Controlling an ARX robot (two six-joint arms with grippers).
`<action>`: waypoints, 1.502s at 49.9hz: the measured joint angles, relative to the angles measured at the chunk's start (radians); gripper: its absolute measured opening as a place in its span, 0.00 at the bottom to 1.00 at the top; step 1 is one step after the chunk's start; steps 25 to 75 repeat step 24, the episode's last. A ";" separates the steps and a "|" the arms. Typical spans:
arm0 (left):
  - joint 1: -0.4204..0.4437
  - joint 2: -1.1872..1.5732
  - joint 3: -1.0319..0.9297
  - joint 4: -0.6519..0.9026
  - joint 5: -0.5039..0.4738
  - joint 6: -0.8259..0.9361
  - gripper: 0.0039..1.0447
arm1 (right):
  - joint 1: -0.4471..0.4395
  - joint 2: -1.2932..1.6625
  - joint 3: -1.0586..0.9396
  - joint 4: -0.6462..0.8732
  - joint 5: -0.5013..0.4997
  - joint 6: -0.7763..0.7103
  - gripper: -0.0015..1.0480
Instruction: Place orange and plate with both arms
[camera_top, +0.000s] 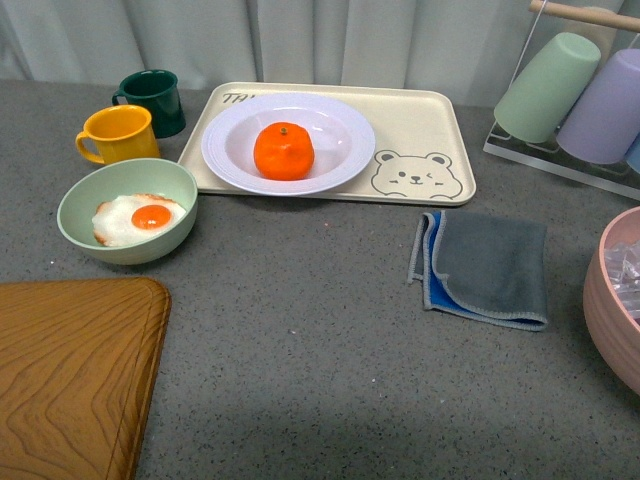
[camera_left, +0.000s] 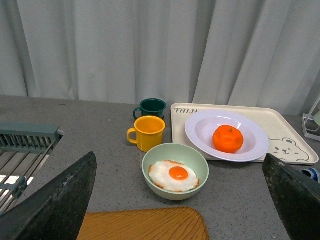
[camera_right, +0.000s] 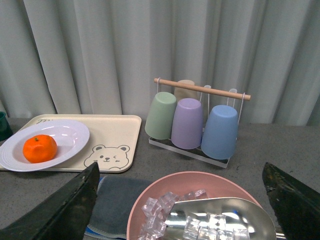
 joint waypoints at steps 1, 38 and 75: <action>0.000 0.000 0.000 0.000 0.000 0.000 0.94 | 0.000 0.000 0.000 0.000 0.000 0.001 0.93; 0.000 0.000 0.000 0.000 0.000 0.000 0.94 | 0.000 0.000 0.000 0.000 0.000 0.000 0.91; 0.000 0.000 0.000 0.000 0.000 0.000 0.94 | 0.000 0.000 0.000 0.000 0.000 0.000 0.91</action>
